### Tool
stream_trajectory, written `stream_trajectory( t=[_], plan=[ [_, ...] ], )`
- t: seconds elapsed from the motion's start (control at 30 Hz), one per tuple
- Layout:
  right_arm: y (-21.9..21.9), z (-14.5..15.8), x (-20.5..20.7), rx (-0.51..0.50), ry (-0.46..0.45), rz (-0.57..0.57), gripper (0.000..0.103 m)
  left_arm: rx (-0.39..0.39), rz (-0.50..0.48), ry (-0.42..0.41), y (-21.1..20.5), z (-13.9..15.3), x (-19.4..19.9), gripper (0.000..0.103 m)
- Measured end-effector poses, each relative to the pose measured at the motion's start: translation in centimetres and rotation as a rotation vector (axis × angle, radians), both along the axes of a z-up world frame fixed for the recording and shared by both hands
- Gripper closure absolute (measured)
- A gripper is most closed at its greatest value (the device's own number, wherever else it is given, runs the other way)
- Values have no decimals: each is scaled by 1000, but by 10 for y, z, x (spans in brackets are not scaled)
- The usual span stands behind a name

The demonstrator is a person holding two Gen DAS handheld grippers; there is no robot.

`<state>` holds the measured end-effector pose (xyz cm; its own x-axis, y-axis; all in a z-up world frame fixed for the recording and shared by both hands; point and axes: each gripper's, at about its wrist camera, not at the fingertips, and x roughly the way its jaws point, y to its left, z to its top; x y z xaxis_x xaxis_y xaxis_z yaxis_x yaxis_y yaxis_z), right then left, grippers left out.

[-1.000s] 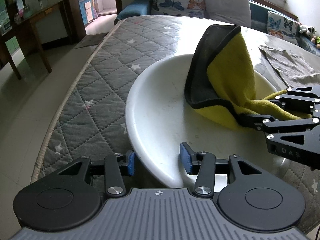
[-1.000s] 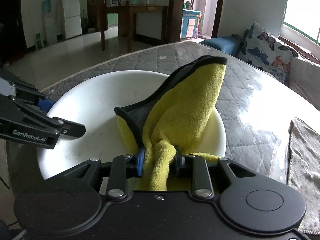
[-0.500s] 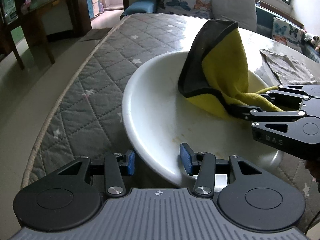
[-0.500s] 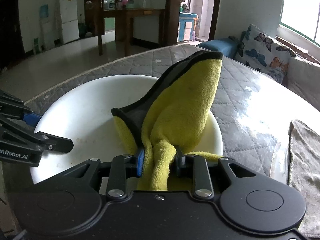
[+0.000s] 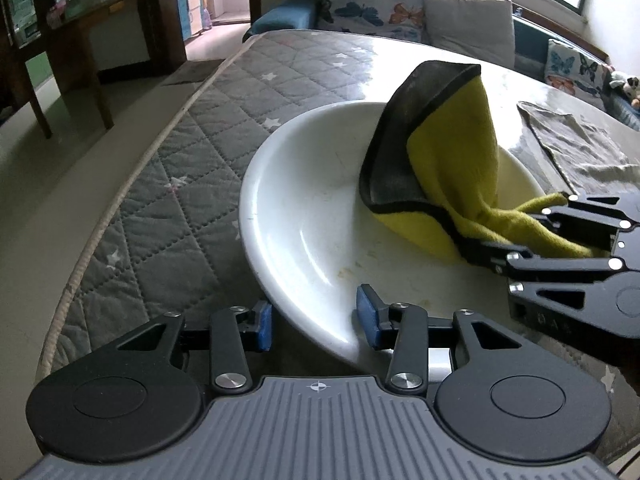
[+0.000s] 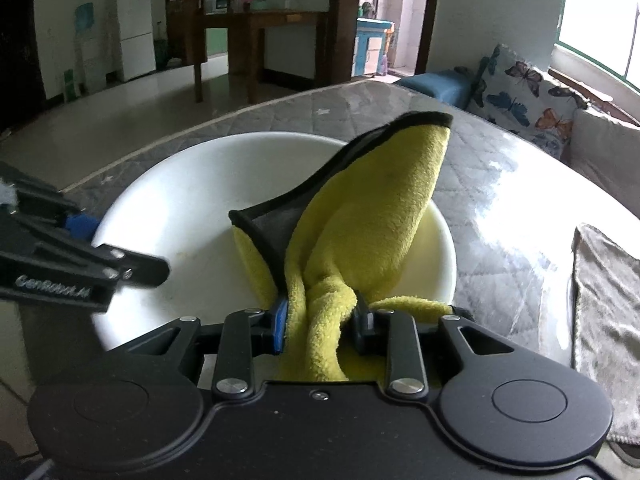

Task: Clean bowl
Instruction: 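Rub the yellow cloth along the inner bowl wall with the right tool while the left tool holds the rim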

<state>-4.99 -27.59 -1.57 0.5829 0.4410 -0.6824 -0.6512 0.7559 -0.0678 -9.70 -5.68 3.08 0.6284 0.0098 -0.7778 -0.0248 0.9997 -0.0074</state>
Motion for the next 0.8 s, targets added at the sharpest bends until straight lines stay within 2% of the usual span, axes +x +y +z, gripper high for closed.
stream_trajectory(
  t=[0.17,0.23,0.53,0.8],
  plan=[
    [-1,-1,-12,-11,15,13,67,20,-34,-8,-1,2,-2,60],
    [9,10,2,-15,13,15,67,26,-51,-12,0,2,-1,60],
    [5,10,11,-10,1,12,67,50,-80,-19,0,3,3,61],
    [2,10,26,-6,-18,-21,67,106,-110,-32,-4,4,12,61]
  ],
)
